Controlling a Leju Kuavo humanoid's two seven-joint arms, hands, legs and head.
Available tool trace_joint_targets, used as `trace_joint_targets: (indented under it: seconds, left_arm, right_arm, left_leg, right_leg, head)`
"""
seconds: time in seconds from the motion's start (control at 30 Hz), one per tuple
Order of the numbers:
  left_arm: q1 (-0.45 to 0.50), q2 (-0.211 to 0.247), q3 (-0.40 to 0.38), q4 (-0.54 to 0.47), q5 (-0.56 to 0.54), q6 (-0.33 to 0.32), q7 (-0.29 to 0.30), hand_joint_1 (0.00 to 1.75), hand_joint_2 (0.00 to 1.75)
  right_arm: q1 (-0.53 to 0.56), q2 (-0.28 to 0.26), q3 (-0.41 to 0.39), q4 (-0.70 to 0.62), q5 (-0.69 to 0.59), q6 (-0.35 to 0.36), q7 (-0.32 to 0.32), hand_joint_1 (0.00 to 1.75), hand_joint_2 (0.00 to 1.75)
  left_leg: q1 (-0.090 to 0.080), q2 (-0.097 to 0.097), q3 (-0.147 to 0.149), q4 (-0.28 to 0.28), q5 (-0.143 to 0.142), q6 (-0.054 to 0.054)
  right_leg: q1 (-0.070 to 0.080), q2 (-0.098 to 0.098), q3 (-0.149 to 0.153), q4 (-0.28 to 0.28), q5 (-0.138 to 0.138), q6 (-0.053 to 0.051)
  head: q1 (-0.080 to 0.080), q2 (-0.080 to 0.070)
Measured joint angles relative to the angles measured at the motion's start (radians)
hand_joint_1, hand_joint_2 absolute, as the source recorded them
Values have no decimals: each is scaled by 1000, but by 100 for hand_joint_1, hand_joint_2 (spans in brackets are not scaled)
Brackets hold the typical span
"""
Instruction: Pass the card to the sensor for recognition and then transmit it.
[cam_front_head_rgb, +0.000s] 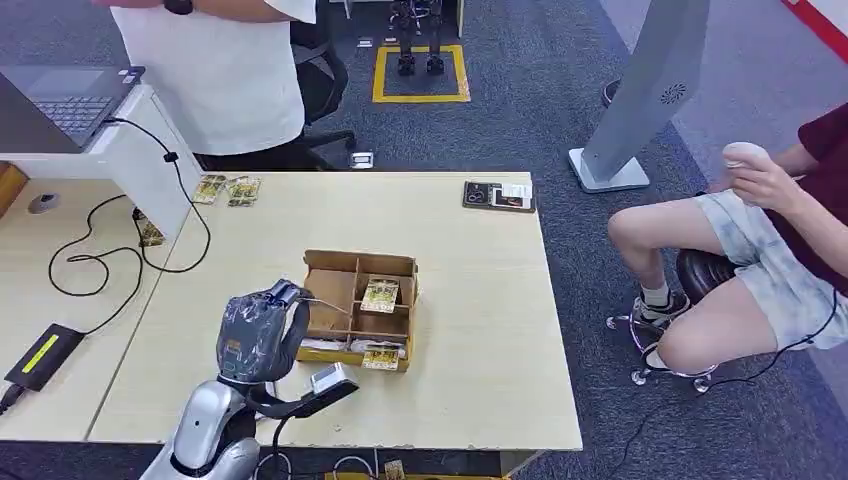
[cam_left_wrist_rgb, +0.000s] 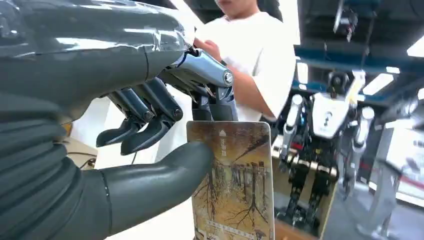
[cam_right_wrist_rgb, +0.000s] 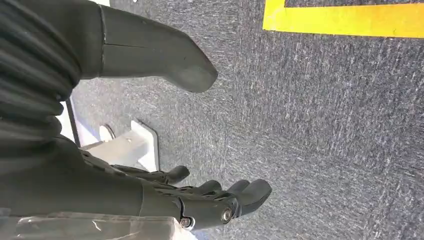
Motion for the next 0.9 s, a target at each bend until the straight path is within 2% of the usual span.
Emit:
trace_joint_targets:
  seconds: [0.13,0.3,0.57,0.9]
  left_arm:
    - [0,-11,20,-8,7,12,-9,175,175]
    - [-13,-34,37,-14,96,42,-63,175,175]
    - [-94,-64,63,-4,161,21,-62,175,175]
    - [-288,-90,89,132,135,-17,-19,175,175]
  right_arm:
    - [0,1,-2,0,0,0,0,0,175]
    - [0,3,-4,0,8,-3,-1,0,175]
    - [-7,11,-4,5,23,-6,6,0,175]
    - [-37,17,9,11,49,-3,22,0,175]
  left_leg:
    - [0,0,0,0,0,0]
    - [0,0,0,0,0,0]
    - [0,0,0,0,1,0]
    - [0,0,0,0,1,0]
  right_leg:
    - [0,0,0,0,0,0]
    - [0,0,0,0,0,0]
    - [0,0,0,0,0,0]
    - [0,1,0,0,1,0]
  head:
    - [0,0]
    - [0,0]
    - [0,0]
    - [0,0]
